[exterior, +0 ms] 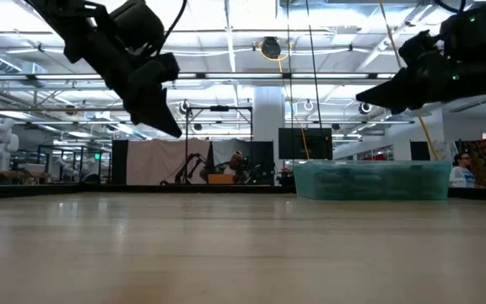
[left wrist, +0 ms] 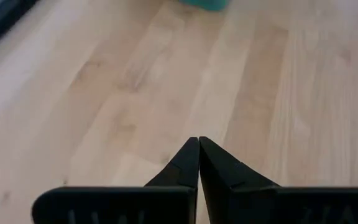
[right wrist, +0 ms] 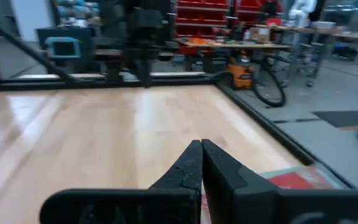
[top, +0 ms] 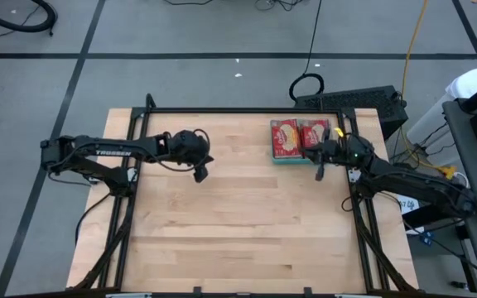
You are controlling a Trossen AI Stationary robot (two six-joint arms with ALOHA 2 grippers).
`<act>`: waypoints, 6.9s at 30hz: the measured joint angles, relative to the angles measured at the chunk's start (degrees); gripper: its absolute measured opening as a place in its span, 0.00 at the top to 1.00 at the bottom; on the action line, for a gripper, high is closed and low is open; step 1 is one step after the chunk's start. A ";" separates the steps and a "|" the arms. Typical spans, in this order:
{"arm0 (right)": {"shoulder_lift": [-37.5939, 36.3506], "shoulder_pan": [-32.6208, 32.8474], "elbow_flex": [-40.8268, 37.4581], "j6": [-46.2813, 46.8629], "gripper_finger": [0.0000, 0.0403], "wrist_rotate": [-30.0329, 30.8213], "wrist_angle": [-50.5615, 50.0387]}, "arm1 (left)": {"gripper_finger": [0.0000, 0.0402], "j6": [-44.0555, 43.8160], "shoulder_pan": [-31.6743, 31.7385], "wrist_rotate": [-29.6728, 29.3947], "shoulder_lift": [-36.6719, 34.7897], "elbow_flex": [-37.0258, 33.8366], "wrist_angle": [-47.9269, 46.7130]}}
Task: Sort popcorn bags into baskets
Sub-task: Return to Home Position
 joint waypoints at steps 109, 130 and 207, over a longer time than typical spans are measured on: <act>-29.20 23.12 -3.96 -4.44 1.00 13.92 -17.04 | 1.00 1.61 -10.38 -10.62 -67.44 -38.84 13.53; -29.17 23.12 -3.93 -4.42 1.00 13.97 -17.05 | 1.00 1.99 -14.67 -3.02 -73.24 -38.71 9.91; -29.17 23.11 -3.89 -4.42 1.00 13.97 -17.09 | 0.91 8.54 -15.54 -3.54 -73.24 -38.77 9.94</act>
